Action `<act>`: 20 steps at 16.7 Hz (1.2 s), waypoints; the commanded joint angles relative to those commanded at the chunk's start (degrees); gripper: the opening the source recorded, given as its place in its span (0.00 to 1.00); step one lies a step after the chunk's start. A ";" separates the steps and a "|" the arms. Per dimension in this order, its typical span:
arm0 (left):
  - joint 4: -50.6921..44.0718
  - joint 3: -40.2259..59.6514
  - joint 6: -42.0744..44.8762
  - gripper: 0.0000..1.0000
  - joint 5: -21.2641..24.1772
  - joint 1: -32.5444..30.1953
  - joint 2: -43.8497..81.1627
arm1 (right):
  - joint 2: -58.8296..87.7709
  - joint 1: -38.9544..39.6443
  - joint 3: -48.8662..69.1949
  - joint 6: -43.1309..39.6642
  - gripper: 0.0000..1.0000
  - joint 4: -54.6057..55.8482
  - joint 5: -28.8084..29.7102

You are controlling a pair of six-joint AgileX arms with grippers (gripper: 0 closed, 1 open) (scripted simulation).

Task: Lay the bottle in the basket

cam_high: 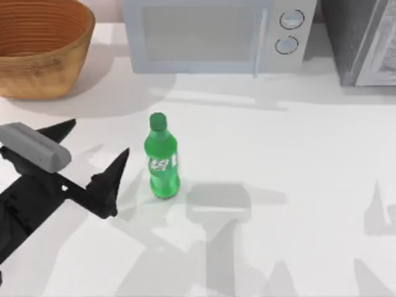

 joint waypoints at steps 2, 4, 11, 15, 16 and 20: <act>8.00 0.77 0.35 1.00 2.24 -1.38 9.42 | 0.00 0.00 0.00 0.00 1.00 0.00 0.00; 14.90 1.45 0.69 1.00 4.22 -2.62 17.57 | 0.00 0.00 0.00 0.00 1.00 0.00 0.00; 26.31 2.62 1.35 1.00 7.65 -4.84 31.07 | 0.00 0.00 0.00 0.00 1.00 0.00 0.00; 25.00 2.29 1.33 1.00 7.56 -4.82 34.47 | 0.00 0.00 0.00 0.00 1.00 0.00 0.00; 25.05 2.37 1.34 1.00 7.56 -4.83 34.41 | 0.00 0.00 0.00 0.00 1.00 0.00 0.00; 25.55 5.11 1.44 1.00 7.00 -5.50 33.01 | 0.00 0.00 0.00 0.00 1.00 0.00 0.00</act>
